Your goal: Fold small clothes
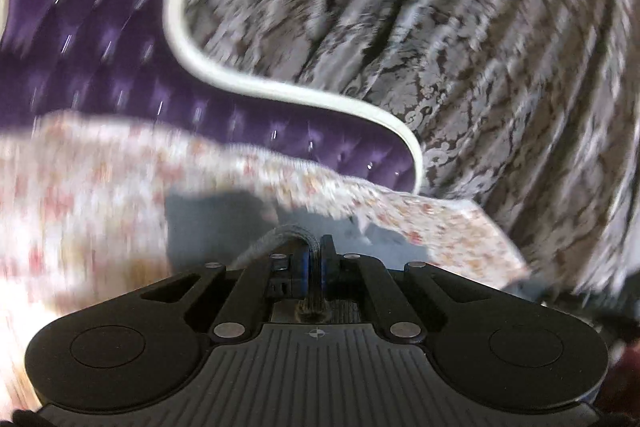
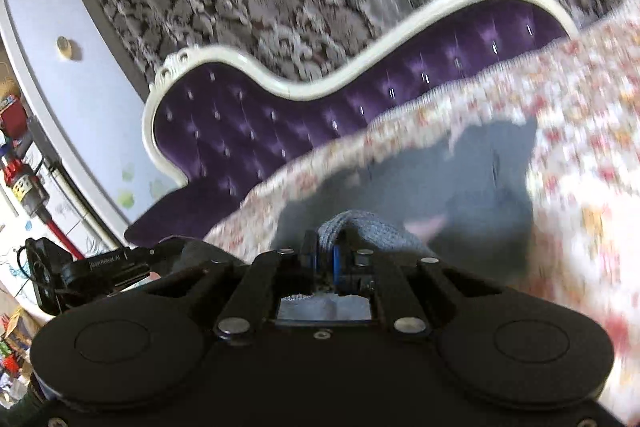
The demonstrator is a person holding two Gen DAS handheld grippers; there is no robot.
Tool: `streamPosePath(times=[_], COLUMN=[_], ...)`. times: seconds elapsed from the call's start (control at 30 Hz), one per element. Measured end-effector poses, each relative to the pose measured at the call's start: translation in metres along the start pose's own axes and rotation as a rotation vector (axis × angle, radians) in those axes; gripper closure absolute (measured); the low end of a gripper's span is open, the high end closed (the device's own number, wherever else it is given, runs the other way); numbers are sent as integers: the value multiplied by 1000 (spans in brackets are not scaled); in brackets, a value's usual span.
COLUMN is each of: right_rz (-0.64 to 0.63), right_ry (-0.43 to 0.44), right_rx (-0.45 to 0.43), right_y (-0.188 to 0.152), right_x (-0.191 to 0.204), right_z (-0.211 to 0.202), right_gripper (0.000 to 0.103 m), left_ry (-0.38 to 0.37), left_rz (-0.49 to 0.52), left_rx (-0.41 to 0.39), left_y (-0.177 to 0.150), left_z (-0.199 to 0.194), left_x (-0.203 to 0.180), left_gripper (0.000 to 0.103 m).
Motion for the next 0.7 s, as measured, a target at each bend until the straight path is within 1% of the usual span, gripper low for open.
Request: streamPosePath(times=[0.1,0.13,0.17,0.27,0.37,0.47,0.57,0.7], right_rz=[-54,-70,-86,-77,-49,-6,-19,-26], right_ry=[-4,-10,-13,-5,-17,-7,-13,-6], right_rx=[-22,-19,-10,35,60,42,24,4], right_y=[22,28,31,23,14,16,21,32], right_x=[3,1,-1,-8,-16,-22,-17,-8], right_z=[22,31,42,61,64,53,39,30], right_gripper=[88,88,88,88,88,88,88,88], left_ry=[5,6,-1,-16,-13,-19,-29,-20], left_rz=[119,149,156,111,42,-36,-99,-134], left_rx=[-12,-9,5,60,88,96,95,75], left_y=[5,3,-1,-9,-12,-7,3,20], left_z=[23,30,37,49,50,42,34,28], left_x=[-21,-27,-30,-26,-15,-4,3,7], left_gripper=[99,99,99,99,99,99,99,99])
Point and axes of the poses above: each gripper's, at about its wrist camera, not at the fingertips, and z roughly the way its jaws point, x to its left, y to its top, the point moved 1 cm from there along z, roughly the way its jaws point, and after that the axes turned 7 degrees about y, right-handed, at the moved point
